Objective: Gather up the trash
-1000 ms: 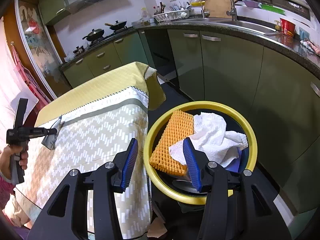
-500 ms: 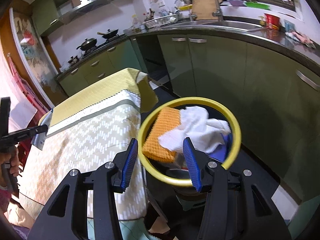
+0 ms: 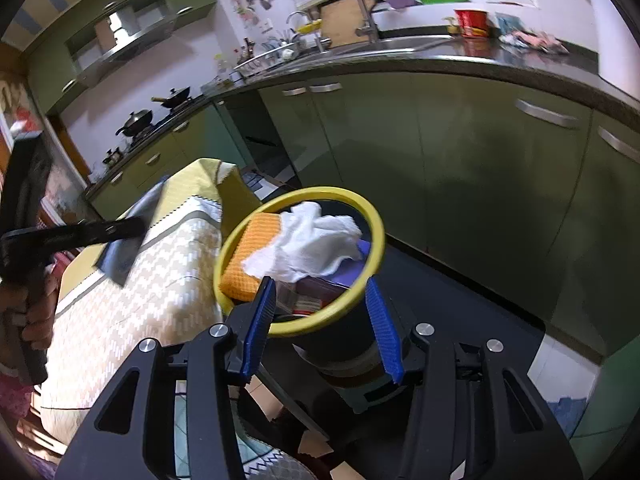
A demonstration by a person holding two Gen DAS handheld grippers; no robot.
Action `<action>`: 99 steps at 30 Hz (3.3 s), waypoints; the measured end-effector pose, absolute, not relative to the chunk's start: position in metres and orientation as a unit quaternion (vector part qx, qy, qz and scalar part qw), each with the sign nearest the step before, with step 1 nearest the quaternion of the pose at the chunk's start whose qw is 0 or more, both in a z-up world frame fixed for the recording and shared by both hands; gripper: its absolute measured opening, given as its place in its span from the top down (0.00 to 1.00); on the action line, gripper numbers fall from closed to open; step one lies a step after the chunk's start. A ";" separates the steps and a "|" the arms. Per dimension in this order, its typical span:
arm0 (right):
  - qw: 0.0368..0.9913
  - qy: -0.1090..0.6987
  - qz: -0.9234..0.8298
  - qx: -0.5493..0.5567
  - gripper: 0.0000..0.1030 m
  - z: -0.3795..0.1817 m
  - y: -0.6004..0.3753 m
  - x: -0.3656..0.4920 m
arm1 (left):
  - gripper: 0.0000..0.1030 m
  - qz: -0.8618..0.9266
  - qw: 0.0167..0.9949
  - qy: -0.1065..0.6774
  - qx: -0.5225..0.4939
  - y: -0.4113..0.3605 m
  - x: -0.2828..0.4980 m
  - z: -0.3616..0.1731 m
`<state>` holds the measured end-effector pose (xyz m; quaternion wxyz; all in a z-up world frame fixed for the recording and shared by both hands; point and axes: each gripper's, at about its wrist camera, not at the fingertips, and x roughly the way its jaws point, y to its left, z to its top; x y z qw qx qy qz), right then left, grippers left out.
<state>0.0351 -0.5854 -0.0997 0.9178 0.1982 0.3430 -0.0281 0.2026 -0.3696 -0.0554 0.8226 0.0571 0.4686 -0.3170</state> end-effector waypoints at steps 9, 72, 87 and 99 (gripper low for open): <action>0.911 0.346 -0.041 0.220 0.49 -0.114 -0.603 0.020 | 0.83 -0.292 0.800 0.521 0.054 -0.440 0.235 -0.108; 0.973 0.223 0.062 0.012 0.05 0.009 -0.374 -0.061 | 0.07 0.017 0.983 0.179 -0.023 -0.015 -0.096 0.031; 0.971 0.230 0.062 0.005 0.04 0.006 -0.367 -0.047 | 0.07 0.012 0.979 0.200 -0.033 -0.009 -0.078 0.017; 0.970 0.233 0.065 0.009 0.05 0.003 -0.368 -0.045 | 0.07 0.003 0.979 0.203 -0.030 -0.014 -0.077 0.014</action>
